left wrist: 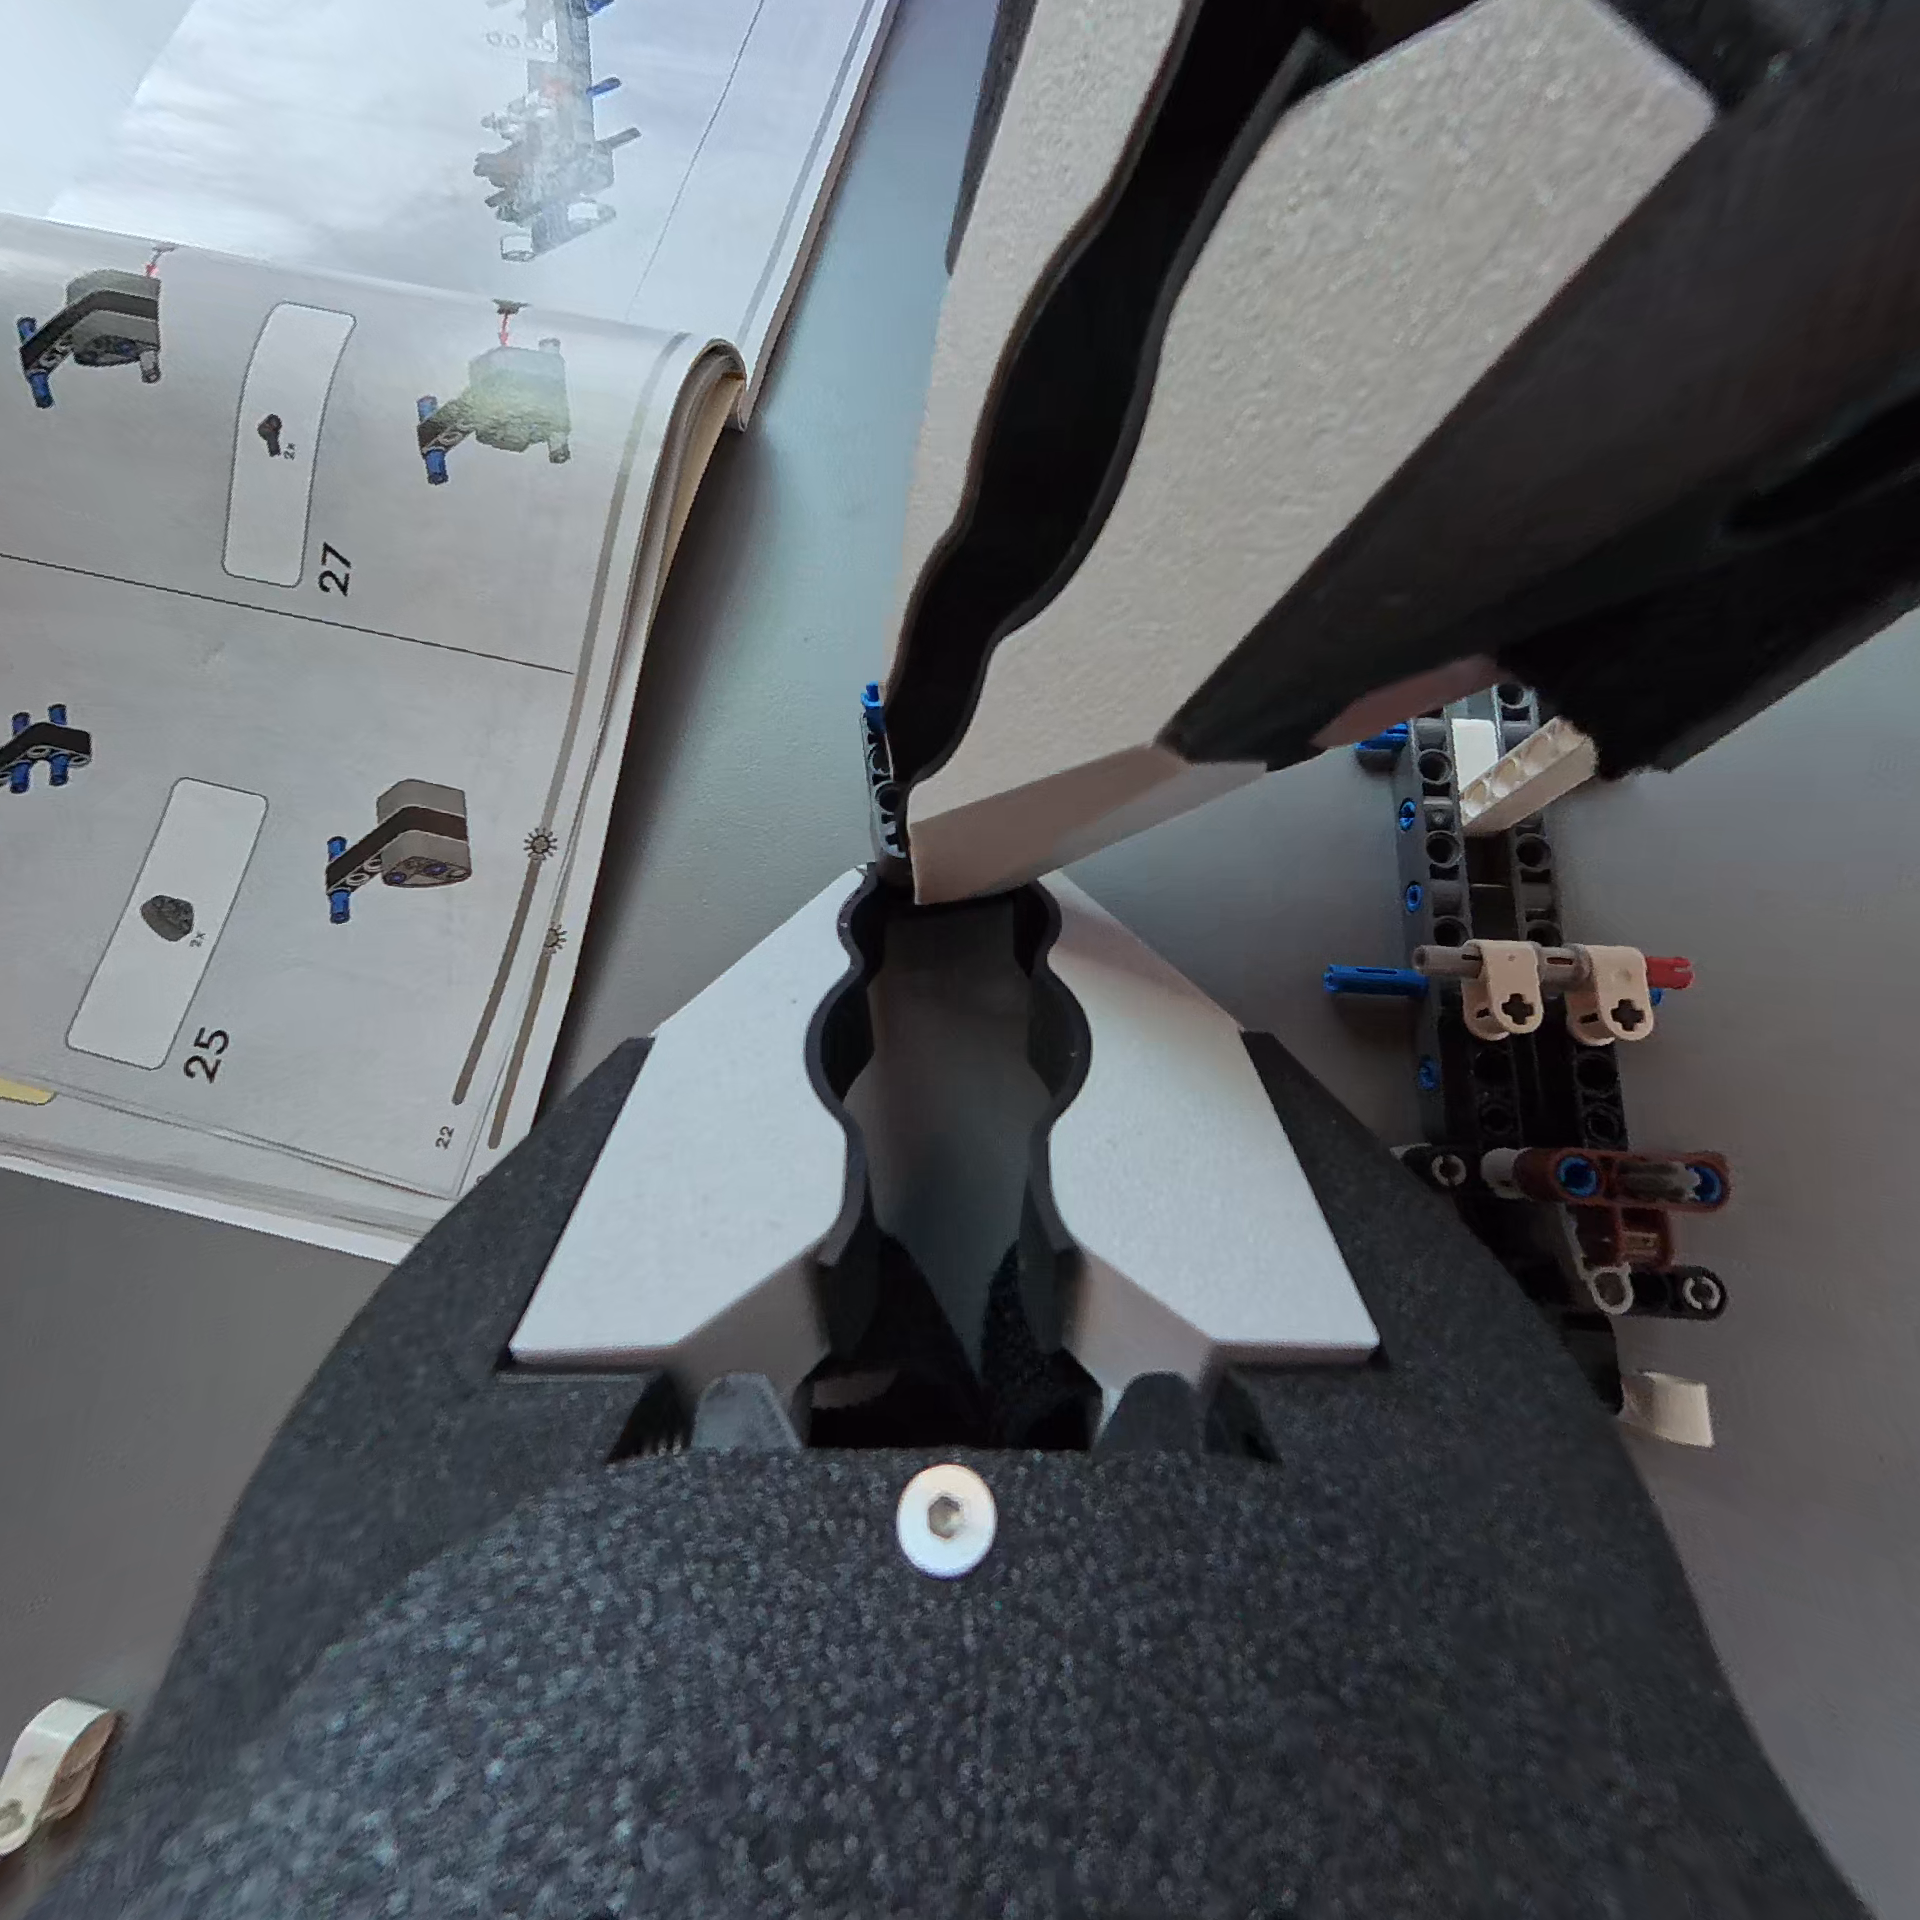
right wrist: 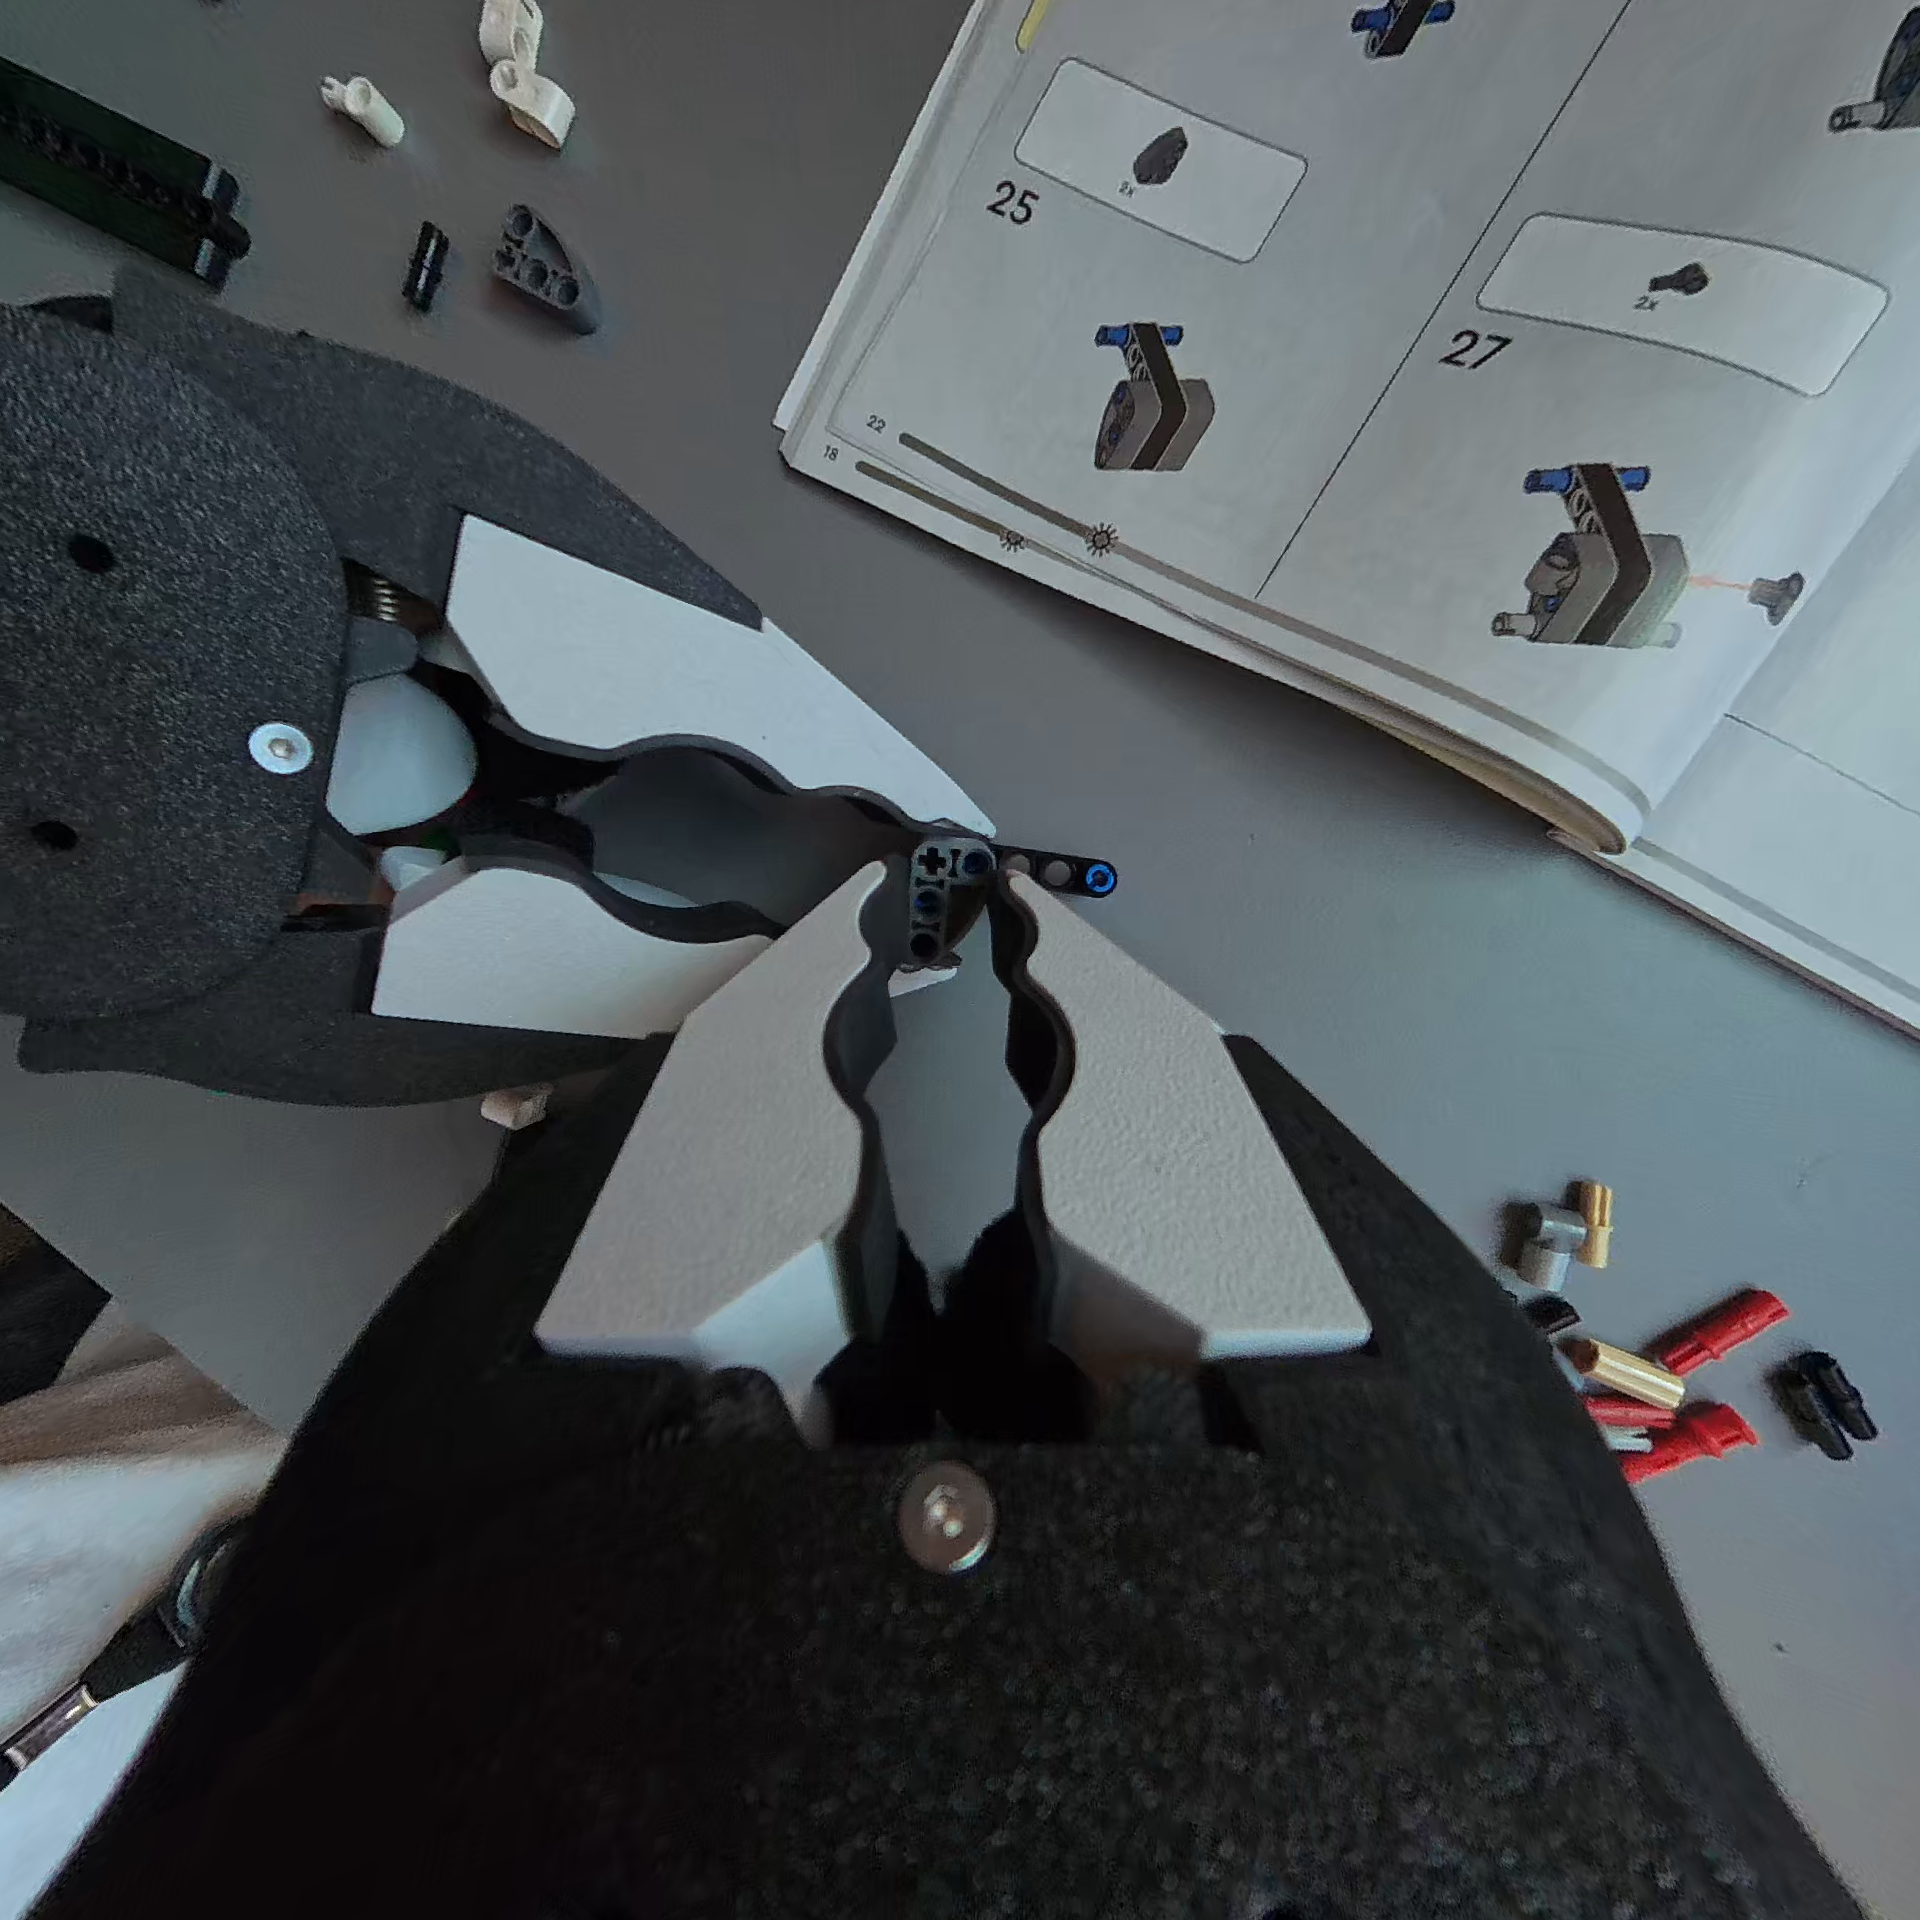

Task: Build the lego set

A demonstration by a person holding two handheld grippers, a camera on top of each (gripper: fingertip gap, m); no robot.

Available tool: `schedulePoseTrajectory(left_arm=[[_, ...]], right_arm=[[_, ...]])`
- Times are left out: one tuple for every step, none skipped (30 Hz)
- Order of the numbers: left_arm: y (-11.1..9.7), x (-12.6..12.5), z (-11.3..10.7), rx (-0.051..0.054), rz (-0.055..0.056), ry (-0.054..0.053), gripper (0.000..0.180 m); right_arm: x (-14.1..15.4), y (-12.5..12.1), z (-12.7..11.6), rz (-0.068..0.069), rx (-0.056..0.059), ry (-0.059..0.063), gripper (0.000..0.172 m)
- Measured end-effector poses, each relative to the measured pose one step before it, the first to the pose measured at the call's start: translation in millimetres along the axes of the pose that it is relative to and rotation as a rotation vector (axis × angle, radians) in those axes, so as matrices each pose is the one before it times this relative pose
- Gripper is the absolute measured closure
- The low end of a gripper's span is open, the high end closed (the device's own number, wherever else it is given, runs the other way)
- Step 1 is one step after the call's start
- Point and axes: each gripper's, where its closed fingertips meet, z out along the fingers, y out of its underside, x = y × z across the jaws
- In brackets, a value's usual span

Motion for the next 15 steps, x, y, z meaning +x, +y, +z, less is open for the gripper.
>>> schedulePoseTrajectory(left_arm=[[-0.02, 0.04, -0.07, 0.0012, 0.001, 0.0011, 0.157], [0.1, -0.08, -0.06, 0.0012, 0.001, -0.0006, 0.157], [0.07, 0.0, -0.06, 0.0014, 0.0019, -0.0019, 0.157], [0.12, 0.06, -0.06, 0.0009, 0.0007, -0.0005, 0.157], [0.07, 0.17, -0.14, 0.0009, -0.0009, 0.0024, 0.157], [0.02, 0.14, 0.0, 0.0016, 0.0028, 0.0033, 0.157], [-0.05, 0.01, 0.08, 0.0015, 0.0038, 0.0024, 0.157], [-0.01, -0.05, -0.07, 0.001, 0.0025, 0.0005, 0.157], [0.05, 0.01, -0.01, 0.0009, 0.0039, -0.0013, 0.157], [-0.04, -0.05, 0.02, -0.0001, 0.003, -0.0025, 0.157], [-0.1, -0.08, 0.09, -0.0003, 0.003, -0.0032, 0.157], [-0.03, 0.04, -0.02, 0.0001, 0.0031, -0.0027, 0.157], [0.04, -0.11, -0.05, 0.0, 0.0007, -0.0013, 0.157], [-0.01, -0.01, 0.13, 0.0001, 0.0013, -0.0015, 0.157], [0.04, -0.04, -0.1, 0.0, 0.0049, -0.0026, 0.157]], right_arm=[[-0.05, 0.08, 0.03, 0.0015, -0.0036, 0.0025, 0.158], [-0.01, -0.25, 0.12, -0.0112, -0.0042, 0.0079, 0.158], [-0.14, -0.22, 0.02, -0.0023, -0.0066, 0.0078, 0.158], [-0.22, 0.02, 0.15, 0.0001, -0.0074, 0.0053, 0.158], [-0.16, 0.28, -0.03, 0.0048, -0.0074, 0.0004, 0.158], [0.04, 0.32, 0.04, -0.0004, -0.0055, -0.0016, 0.158], [-0.03, 0.17, 0.03, 0.0074, -0.0065, -0.0075, 0.158], [-0.08, -0.01, 0.13, 0.0097, -0.0084, -0.0103, 0.158], [-0.04, 0.21, 0.11, 0.0099, -0.0123, -0.013, 0.158], [-0.12, 0.44, 0.02, 0.0097, -0.0184, -0.0131, 0.158], [0.05, 0.1, 0.04, 0.0058, -0.0254, -0.0088, 0.158], [-0.05, 0.36, 0.07, 0.0067, -0.0302, -0.0088, 0.158], [-0.08, 0.11, 0.0, 0.0032, -0.0322, -0.0056, 0.158], [0.01, 0.19, -0.03, 0.0024, -0.0309, -0.0012, 0.158], [0.09, 0.44, -0.02, -0.0029, -0.0294, 0.003, 0.158]])
